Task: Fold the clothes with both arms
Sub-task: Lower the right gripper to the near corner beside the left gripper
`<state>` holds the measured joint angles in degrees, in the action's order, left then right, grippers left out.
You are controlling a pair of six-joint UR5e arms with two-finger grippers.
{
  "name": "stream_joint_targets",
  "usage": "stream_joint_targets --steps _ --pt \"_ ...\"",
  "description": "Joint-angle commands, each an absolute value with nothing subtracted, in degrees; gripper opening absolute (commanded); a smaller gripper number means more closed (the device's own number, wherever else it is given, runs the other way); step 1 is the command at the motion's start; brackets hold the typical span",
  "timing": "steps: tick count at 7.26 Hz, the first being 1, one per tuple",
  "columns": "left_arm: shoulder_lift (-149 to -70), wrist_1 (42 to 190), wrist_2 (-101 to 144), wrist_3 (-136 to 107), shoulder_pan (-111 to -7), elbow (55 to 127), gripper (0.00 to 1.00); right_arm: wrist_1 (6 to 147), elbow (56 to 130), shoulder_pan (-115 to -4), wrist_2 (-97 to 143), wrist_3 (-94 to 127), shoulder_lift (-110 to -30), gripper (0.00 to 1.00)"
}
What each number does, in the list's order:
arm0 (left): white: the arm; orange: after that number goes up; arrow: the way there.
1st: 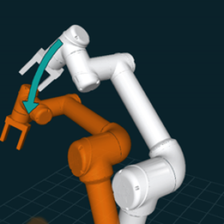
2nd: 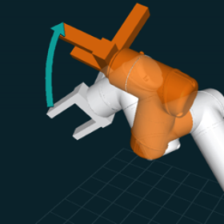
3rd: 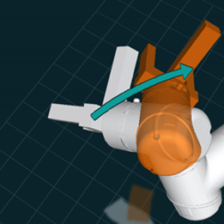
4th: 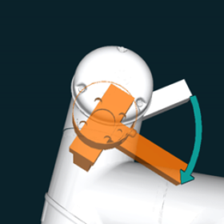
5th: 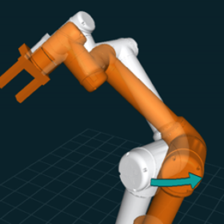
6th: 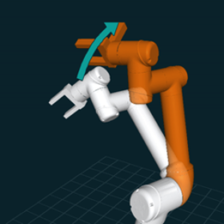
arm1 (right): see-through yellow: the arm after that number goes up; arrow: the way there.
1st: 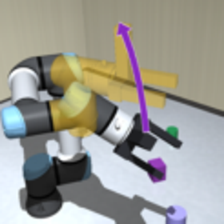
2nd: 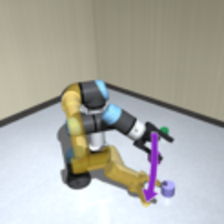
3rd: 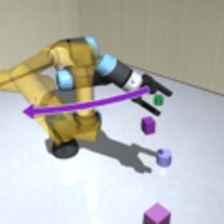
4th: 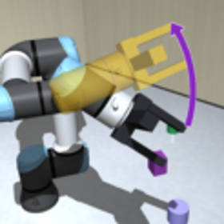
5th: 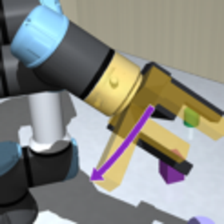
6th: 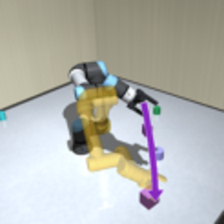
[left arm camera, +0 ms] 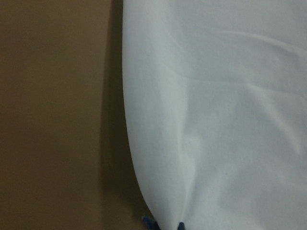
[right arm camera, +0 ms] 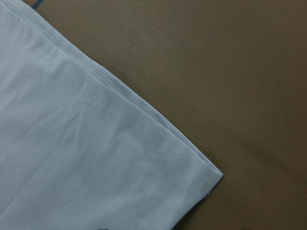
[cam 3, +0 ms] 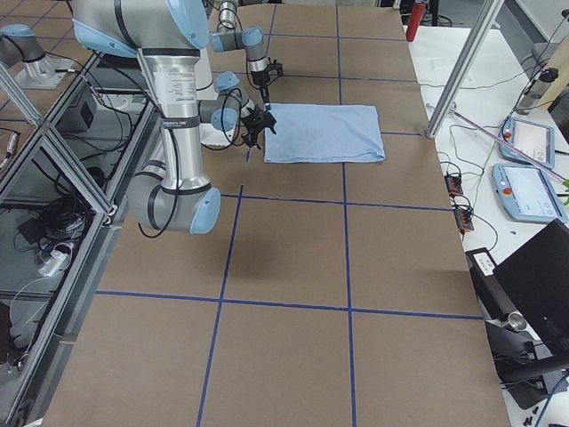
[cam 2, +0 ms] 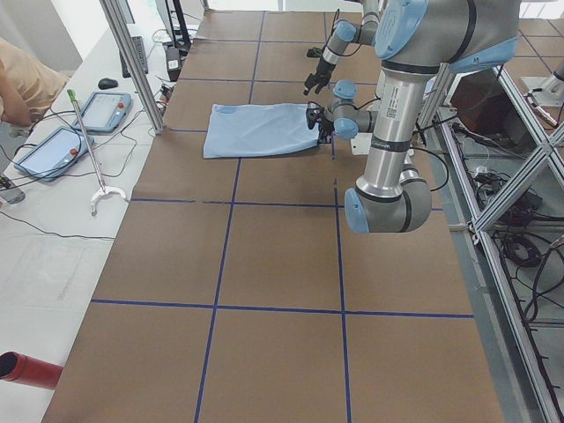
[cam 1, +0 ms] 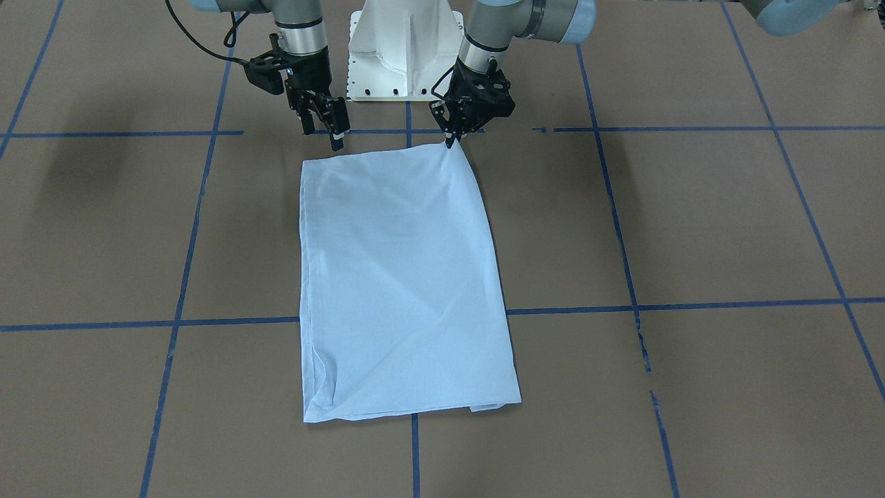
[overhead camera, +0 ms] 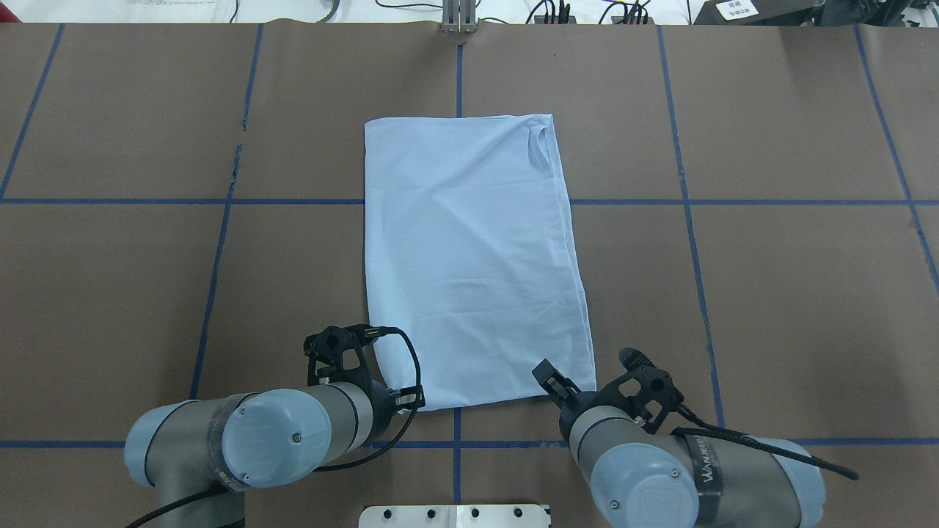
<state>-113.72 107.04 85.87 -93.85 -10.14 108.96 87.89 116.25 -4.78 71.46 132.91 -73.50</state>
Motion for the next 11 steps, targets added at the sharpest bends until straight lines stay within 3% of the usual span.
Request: stream_joint_targets --steps 1,4,11 --pt "-113.9 107.1 85.9 -94.0 -10.2 109.7 0.0 89.1 113.0 -4.6 71.5 133.3 -70.8 0.93" --pt "-113.9 107.1 86.0 -94.0 -10.1 109.8 0.0 89.2 107.6 -8.8 71.7 132.5 -67.2 0.92" --pt "-113.8 107.1 86.0 -94.0 -10.1 109.8 0.0 89.3 107.1 -8.6 74.1 132.5 -66.3 0.9"
